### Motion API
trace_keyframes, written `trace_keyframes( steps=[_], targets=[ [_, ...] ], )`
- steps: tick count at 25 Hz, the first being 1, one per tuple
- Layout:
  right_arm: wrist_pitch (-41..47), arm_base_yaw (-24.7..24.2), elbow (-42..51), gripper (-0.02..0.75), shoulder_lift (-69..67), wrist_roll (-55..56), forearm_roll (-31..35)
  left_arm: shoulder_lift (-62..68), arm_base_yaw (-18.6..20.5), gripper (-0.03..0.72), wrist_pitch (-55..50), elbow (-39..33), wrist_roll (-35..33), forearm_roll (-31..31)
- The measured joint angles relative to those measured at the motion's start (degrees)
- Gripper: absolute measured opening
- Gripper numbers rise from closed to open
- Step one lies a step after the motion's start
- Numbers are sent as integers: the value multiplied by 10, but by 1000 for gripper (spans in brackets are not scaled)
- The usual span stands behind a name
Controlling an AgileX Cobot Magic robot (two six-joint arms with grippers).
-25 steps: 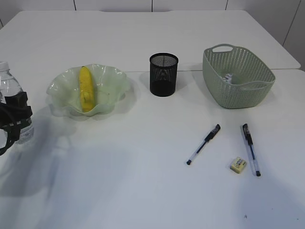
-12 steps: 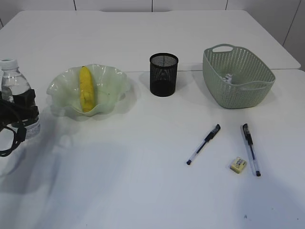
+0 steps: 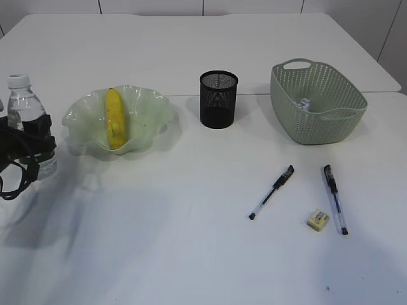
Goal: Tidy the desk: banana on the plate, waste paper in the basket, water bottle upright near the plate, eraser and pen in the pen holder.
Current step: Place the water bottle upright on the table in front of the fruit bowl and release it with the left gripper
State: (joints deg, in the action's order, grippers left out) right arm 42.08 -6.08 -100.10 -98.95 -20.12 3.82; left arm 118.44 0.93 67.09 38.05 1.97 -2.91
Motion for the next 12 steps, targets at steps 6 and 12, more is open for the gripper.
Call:
trace_keyframes(
  steps=[6, 12],
  targets=[
    [-3, 0, 0, 261, 0, -2, 0, 1, 0, 368, -7, 8, -12, 4],
    [-6, 0, 0, 261, 0, -2, 0, -4, 2, 368, -19, 9, -30, 21]
  ],
)
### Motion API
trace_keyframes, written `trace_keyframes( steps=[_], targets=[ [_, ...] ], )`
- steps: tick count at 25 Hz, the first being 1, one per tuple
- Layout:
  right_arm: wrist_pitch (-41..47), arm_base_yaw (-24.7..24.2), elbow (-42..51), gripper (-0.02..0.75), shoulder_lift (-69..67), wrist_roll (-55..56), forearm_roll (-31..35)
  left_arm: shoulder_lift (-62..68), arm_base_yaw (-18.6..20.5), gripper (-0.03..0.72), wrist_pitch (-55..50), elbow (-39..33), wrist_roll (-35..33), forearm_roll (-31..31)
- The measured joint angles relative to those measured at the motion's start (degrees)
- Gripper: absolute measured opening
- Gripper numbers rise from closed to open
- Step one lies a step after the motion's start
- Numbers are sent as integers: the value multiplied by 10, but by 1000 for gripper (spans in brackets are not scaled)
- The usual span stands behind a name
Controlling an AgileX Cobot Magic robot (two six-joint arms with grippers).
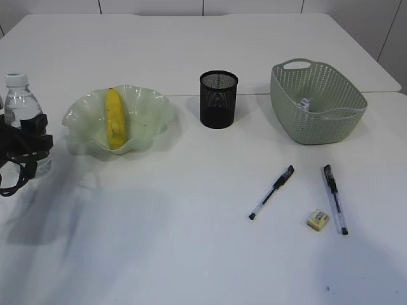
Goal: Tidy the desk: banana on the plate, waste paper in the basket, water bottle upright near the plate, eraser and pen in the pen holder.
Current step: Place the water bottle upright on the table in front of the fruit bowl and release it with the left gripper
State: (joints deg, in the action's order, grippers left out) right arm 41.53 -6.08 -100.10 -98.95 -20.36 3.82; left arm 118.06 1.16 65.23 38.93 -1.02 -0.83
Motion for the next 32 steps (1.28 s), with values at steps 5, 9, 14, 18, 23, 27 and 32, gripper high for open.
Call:
trace_keyframes(
  steps=[5, 9, 14, 18, 23, 27, 32],
  targets=[
    [0, 0, 0, 261, 0, -1, 0, -6, 1, 368, -13, 0, -1, 1],
    [0, 0, 0, 261, 0, -1, 0, -11, 1, 368, -19, 11, -2, -3],
    [0, 0, 0, 261, 0, -1, 0, -14, 1, 368, -19, 22, -2, -3],
    [-1, 0, 0, 261, 0, -1, 0, -14, 1, 368, -19, 22, -2, -3],
    [-1, 0, 0, 261, 0, -1, 0, -14, 1, 368, -19, 22, -2, -3],
    [-1, 0, 0, 261, 0, -1, 0, -14, 1, 368, -19, 22, -2, -3],
    [-1, 0, 0, 261, 0, -1, 0, -14, 1, 368, -19, 22, -2, -3]
  ],
)
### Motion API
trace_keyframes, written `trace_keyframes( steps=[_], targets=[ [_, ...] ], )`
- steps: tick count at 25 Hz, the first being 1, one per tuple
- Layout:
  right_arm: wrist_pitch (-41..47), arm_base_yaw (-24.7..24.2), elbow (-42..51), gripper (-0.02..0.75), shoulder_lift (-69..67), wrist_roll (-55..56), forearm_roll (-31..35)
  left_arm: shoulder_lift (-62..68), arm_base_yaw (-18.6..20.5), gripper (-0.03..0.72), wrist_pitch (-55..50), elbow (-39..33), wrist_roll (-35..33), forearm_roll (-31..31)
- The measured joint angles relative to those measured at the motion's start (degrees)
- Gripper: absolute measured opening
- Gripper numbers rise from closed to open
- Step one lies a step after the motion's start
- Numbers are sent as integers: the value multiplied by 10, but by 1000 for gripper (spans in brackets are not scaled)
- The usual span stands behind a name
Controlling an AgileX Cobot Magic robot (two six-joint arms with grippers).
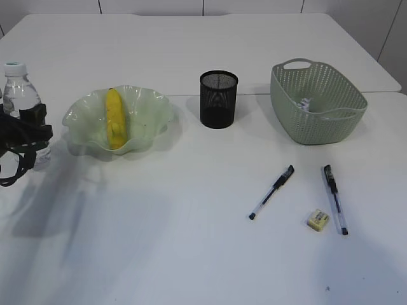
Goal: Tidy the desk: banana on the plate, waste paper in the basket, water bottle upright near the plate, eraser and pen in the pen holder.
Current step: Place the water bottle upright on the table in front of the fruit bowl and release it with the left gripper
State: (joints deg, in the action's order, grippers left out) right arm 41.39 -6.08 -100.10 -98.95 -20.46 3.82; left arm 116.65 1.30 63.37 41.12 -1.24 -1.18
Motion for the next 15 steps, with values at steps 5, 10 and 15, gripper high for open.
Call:
trace_keyframes(
  steps=[5, 10, 15],
  targets=[
    [0, 0, 0, 261, 0, -1, 0, 5, 0, 368, 0, 0, 0, 0],
    [0, 0, 0, 261, 0, -1, 0, 13, 0, 368, -2, 0, 0, 0],
    [0, 0, 0, 261, 0, -1, 0, 14, 0, 368, -2, 0, 0, 0]
  ],
)
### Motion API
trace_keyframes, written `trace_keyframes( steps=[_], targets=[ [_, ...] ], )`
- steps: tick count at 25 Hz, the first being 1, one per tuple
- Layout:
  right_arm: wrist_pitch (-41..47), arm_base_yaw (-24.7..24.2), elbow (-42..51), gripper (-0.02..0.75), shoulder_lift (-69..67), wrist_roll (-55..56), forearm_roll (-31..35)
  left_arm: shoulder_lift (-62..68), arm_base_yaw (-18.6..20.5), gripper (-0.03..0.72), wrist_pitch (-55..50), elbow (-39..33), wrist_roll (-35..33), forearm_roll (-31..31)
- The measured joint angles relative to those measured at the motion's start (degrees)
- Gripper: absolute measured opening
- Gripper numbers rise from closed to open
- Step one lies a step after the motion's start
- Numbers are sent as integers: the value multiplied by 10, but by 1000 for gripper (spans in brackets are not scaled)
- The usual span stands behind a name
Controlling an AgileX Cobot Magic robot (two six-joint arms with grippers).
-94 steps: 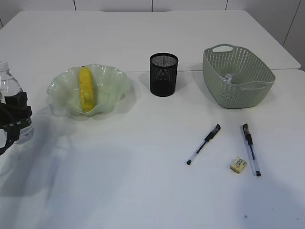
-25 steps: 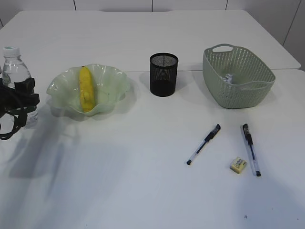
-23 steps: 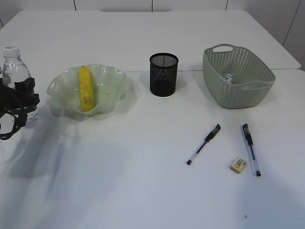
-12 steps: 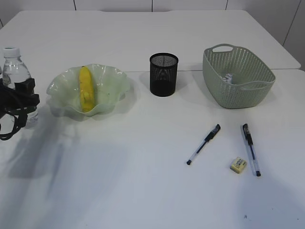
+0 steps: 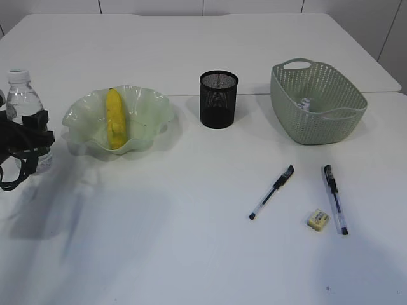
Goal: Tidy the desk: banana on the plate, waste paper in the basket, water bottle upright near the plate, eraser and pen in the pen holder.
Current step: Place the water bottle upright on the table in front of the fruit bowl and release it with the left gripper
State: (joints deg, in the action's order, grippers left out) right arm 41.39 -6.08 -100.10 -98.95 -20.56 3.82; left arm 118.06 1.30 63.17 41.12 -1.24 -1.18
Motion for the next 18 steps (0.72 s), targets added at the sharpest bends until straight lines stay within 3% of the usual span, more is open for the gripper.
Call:
trace_keyframes(
  steps=[10, 18],
  targets=[
    [-2, 0, 0, 262, 0, 0, 0, 0, 0, 368, 0, 0, 0, 0],
    [-13, 0, 0, 261, 0, 0, 0, 0, 0, 377, 0, 0, 1, 34]
  ],
)
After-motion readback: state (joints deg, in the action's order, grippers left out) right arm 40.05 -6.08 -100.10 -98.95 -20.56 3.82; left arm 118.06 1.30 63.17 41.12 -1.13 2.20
